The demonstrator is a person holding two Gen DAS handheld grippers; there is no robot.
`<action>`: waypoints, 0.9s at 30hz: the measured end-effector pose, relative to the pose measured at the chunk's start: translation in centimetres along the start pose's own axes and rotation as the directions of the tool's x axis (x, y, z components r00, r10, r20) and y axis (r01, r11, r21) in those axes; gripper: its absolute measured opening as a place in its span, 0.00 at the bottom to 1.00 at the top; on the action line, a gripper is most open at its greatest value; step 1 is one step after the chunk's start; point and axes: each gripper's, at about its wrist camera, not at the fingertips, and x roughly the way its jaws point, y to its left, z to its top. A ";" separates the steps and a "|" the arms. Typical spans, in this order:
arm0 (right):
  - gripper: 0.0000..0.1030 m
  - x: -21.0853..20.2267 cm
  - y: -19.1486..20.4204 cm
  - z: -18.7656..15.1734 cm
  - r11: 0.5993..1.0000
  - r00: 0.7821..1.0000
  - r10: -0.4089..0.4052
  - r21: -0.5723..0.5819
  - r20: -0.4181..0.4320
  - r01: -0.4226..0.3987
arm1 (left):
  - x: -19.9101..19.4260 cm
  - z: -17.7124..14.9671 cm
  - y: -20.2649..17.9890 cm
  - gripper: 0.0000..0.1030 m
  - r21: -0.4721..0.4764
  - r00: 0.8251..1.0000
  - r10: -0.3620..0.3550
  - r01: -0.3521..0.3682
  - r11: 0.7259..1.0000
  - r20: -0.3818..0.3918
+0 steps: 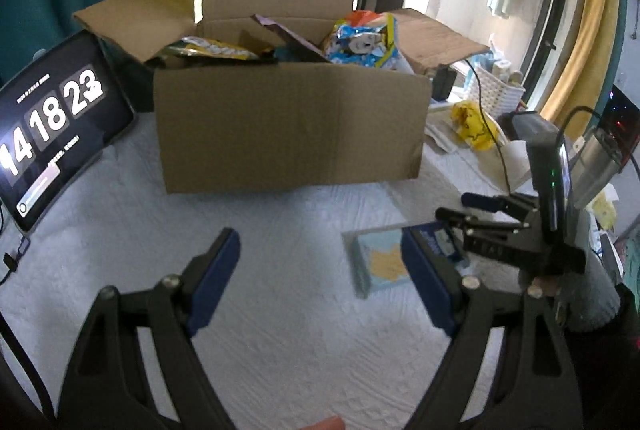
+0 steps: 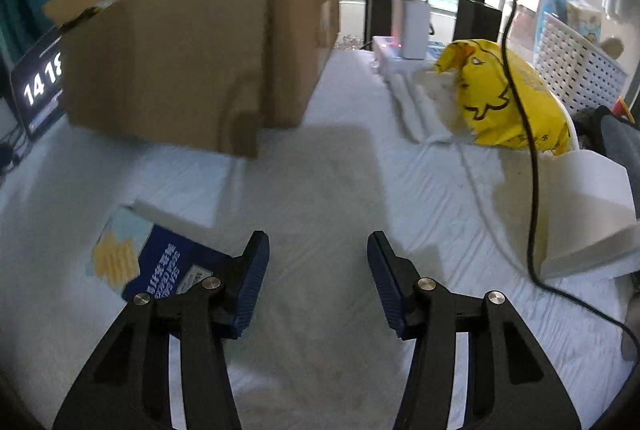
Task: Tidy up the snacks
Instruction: 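Move the right tool down to the blue cracker packet on the table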
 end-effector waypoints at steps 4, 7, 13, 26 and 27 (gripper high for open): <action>0.54 -1.2 2.8 -1.4 0.999 0.999 0.033 -0.037 -0.019 -0.033 | -0.7 -0.7 0.2 0.81 0.000 1.000 -0.011 0.011 1.000 0.013; 0.54 -2.1 5.3 -2.7 0.996 0.997 0.066 -0.061 -0.030 -0.068 | -1.2 -1.5 0.9 0.81 -0.006 1.000 -0.016 0.016 1.000 0.018; 0.55 -2.8 9.9 -4.3 0.986 0.994 0.110 -0.127 -0.015 -0.111 | -1.7 -3.4 3.4 0.81 -0.024 1.000 0.008 -0.008 1.000 0.010; 0.75 -3.2 14.5 -1.9 0.975 0.980 0.197 -0.103 -0.037 -0.199 | -2.9 -5.1 8.9 0.81 -0.092 0.996 0.069 -0.065 0.994 0.049; 0.78 -2.9 14.7 -1.7 0.974 0.979 0.201 -0.099 -0.040 -0.204 | -3.0 -5.1 9.1 0.81 -0.094 0.996 0.070 -0.065 0.993 0.050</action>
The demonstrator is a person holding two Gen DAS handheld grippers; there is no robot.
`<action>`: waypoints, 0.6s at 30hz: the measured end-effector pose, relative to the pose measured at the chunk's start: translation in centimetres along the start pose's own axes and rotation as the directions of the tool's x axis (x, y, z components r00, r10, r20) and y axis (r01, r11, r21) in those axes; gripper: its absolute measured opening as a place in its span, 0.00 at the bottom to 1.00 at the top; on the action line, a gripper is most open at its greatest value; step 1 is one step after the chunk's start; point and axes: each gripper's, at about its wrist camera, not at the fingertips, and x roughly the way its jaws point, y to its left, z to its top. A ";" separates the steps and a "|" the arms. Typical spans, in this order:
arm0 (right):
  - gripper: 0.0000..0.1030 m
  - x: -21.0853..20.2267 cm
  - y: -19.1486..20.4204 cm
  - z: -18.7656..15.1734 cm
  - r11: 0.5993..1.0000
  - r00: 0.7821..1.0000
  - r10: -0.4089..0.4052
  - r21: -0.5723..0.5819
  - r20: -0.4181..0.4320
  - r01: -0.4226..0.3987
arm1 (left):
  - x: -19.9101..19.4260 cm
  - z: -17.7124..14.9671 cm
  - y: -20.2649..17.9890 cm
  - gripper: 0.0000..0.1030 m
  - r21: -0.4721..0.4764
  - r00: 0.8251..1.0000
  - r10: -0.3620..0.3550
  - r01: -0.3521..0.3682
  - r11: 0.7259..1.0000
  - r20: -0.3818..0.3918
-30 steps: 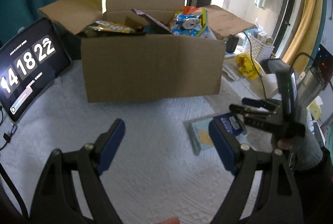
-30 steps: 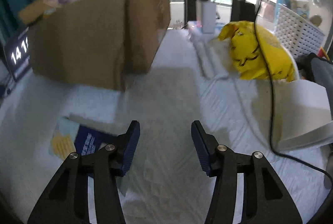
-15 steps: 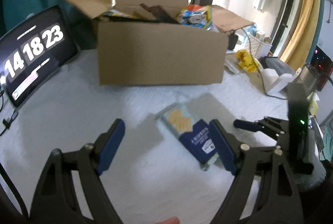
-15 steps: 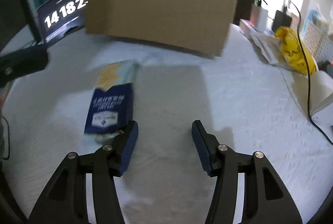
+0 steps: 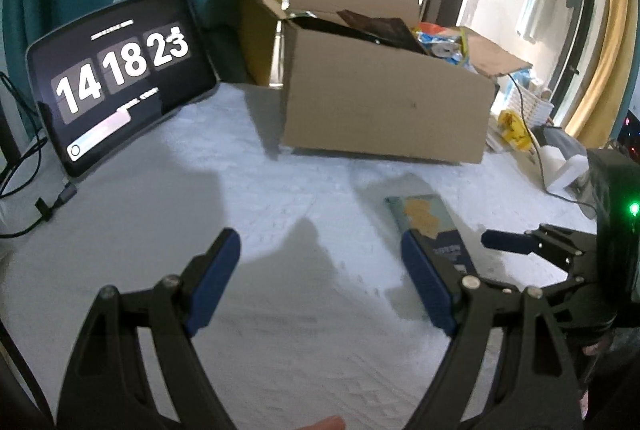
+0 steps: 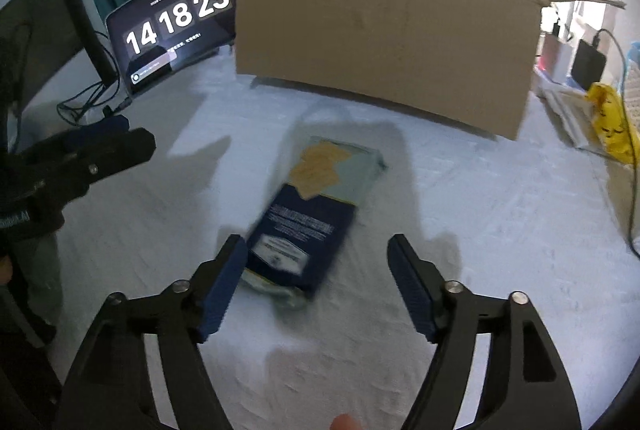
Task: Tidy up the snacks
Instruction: 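Move the right tool down to the blue cracker packet on the table, then close the right tool on the blue cracker packet and lift it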
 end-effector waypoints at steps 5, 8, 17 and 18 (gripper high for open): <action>0.82 2.4 -0.4 1.0 0.997 0.999 -0.047 0.069 -0.003 0.047 | -0.3 -0.1 1.0 0.81 -0.001 1.000 -0.012 0.012 1.000 0.005; 0.83 3.5 -0.4 1.4 0.993 0.997 -0.078 0.089 0.002 0.077 | -0.3 -0.3 1.4 0.81 -0.002 1.000 -0.016 0.016 1.000 0.003; 0.68 4.8 1.4 1.8 0.985 0.985 -0.170 0.031 0.001 0.170 | -0.4 -0.6 2.8 0.81 -0.041 1.000 -0.008 0.008 0.999 0.012; 0.59 4.6 1.3 1.8 0.985 0.985 -0.170 0.039 0.004 0.170 | -0.4 -0.7 2.8 0.81 -0.046 1.000 -0.004 0.004 0.999 0.008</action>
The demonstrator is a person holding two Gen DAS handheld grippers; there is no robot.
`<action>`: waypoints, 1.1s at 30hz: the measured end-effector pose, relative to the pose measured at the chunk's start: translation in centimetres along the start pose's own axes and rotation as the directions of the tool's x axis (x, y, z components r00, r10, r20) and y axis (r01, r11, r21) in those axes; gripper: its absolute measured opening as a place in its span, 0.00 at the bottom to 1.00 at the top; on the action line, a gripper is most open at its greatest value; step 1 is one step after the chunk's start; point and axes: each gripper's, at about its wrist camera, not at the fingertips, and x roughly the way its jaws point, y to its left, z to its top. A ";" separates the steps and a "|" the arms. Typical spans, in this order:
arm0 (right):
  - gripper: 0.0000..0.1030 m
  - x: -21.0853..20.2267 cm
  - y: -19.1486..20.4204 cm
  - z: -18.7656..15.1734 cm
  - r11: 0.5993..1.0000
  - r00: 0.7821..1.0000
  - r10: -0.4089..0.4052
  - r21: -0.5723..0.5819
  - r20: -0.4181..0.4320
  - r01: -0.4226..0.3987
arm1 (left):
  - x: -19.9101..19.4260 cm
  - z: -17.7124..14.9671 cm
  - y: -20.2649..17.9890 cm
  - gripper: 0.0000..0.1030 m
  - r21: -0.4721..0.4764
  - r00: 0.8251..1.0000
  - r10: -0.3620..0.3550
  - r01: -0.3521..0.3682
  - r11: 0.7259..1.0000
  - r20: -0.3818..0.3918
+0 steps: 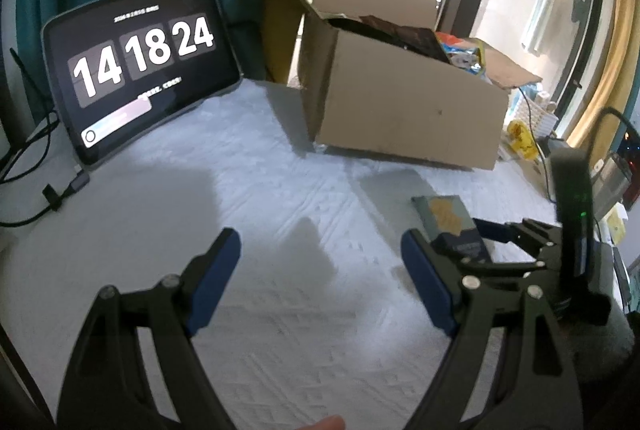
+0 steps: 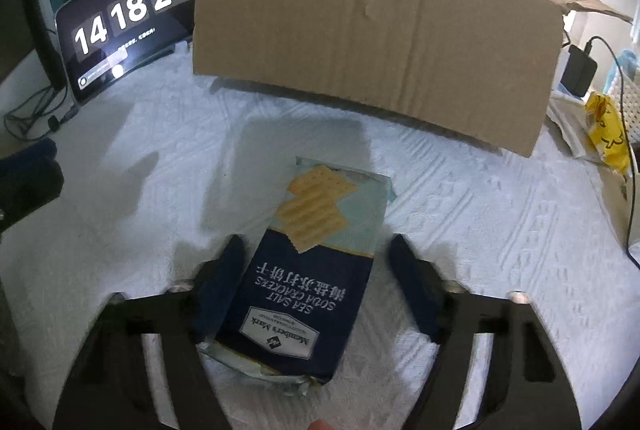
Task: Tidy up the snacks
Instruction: 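Close the right tool on the blue cracker packet and lift it, then carry the cracker packet into the box and open the right tool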
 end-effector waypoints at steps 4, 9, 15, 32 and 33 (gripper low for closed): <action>0.55 -0.6 -0.8 0.0 1.000 1.000 0.011 0.021 -0.002 -0.011 | 0.3 -0.1 -0.1 0.81 -0.002 1.000 0.011 -0.011 1.000 -0.011; 0.53 -3.0 -1.8 0.6 0.999 0.999 0.024 0.034 0.041 -0.025 | 0.1 0.1 -0.8 0.81 0.015 1.000 0.015 -0.014 1.000 -0.005; 0.53 -6.6 -2.5 3.1 0.999 0.989 0.036 0.030 0.141 -0.041 | 0.0 1.5 -1.4 0.81 0.027 1.000 0.027 -0.028 0.999 0.011; 0.53 -13.0 -4.9 12.1 0.996 0.914 0.081 -0.061 0.399 -0.062 | -3.5 9.9 -3.7 0.81 0.169 0.974 0.116 -0.150 0.974 0.194; 0.53 -13.0 -4.9 13.0 0.996 0.908 0.080 -0.063 0.411 -0.059 | -3.6 10.5 -3.4 0.81 0.165 0.972 0.114 -0.150 0.975 0.206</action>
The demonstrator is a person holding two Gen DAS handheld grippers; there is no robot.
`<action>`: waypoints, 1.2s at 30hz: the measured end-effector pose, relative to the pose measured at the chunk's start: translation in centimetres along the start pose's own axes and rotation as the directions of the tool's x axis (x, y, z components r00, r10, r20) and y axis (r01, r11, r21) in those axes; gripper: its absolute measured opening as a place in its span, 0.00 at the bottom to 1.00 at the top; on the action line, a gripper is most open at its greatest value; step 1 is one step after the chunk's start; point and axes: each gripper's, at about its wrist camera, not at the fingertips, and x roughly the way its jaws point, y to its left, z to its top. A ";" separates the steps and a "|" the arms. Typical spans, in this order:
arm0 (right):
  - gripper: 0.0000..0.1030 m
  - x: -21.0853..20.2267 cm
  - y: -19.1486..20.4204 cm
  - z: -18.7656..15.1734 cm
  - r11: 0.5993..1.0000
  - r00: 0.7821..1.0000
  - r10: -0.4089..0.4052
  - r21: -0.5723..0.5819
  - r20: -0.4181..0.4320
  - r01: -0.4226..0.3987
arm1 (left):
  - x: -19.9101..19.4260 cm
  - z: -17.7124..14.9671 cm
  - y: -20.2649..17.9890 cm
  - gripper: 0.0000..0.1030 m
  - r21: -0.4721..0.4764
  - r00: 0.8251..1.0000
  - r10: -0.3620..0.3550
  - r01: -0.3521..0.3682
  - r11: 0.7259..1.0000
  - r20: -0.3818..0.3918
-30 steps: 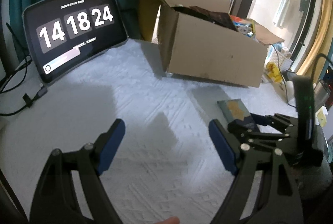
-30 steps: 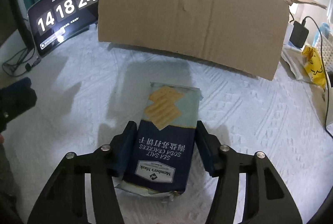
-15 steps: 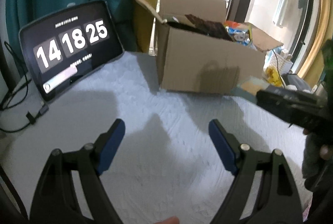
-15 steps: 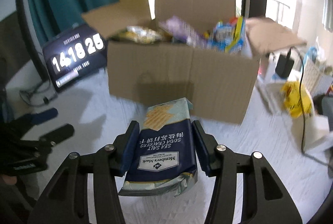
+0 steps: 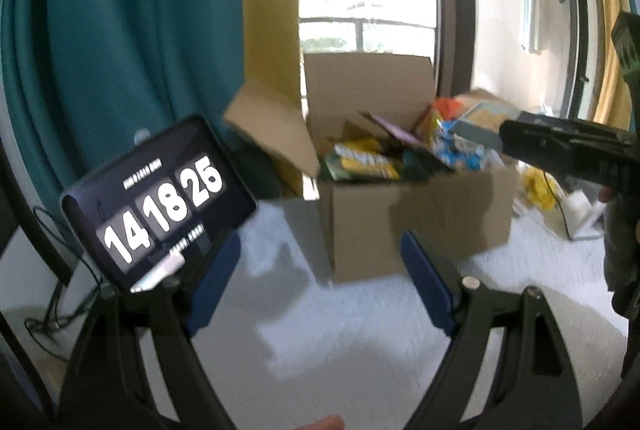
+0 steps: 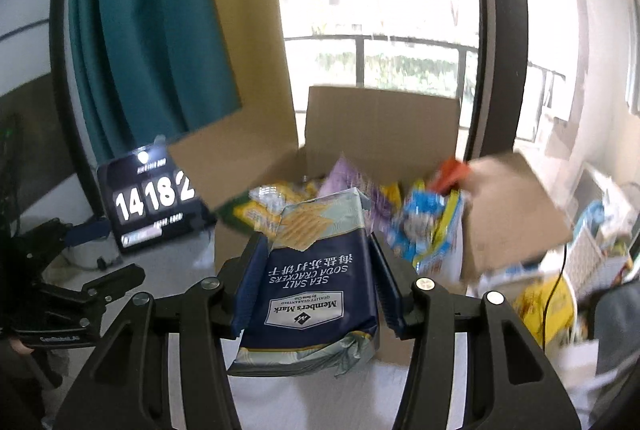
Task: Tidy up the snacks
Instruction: 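Carry the cracker packet into the box and open the right tool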
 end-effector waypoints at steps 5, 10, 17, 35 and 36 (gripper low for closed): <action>0.53 2.4 -0.1 2.8 1.000 1.000 0.013 -0.003 0.026 -0.013 | 0.3 2.4 1.8 0.81 -0.035 0.999 0.000 0.001 0.999 0.052; 0.53 5.1 0.6 5.0 1.000 0.999 0.019 -0.012 0.027 -0.019 | 1.2 4.6 4.2 0.81 -0.050 0.997 0.004 0.000 0.999 0.082; 0.52 9.7 2.0 7.9 0.999 0.999 0.033 -0.017 0.029 -0.032 | 2.7 7.3 5.9 0.81 -0.084 0.992 0.005 0.006 0.996 0.126; 0.51 13.5 2.0 10.0 0.999 0.999 0.039 -0.032 0.033 -0.038 | 6.2 9.0 5.8 0.81 -0.116 0.994 -0.002 0.015 0.993 0.113; 0.51 13.4 1.9 9.8 0.999 0.999 0.037 -0.032 0.028 -0.036 | 6.3 9.1 5.7 0.81 -0.116 0.994 -0.004 0.017 0.993 0.112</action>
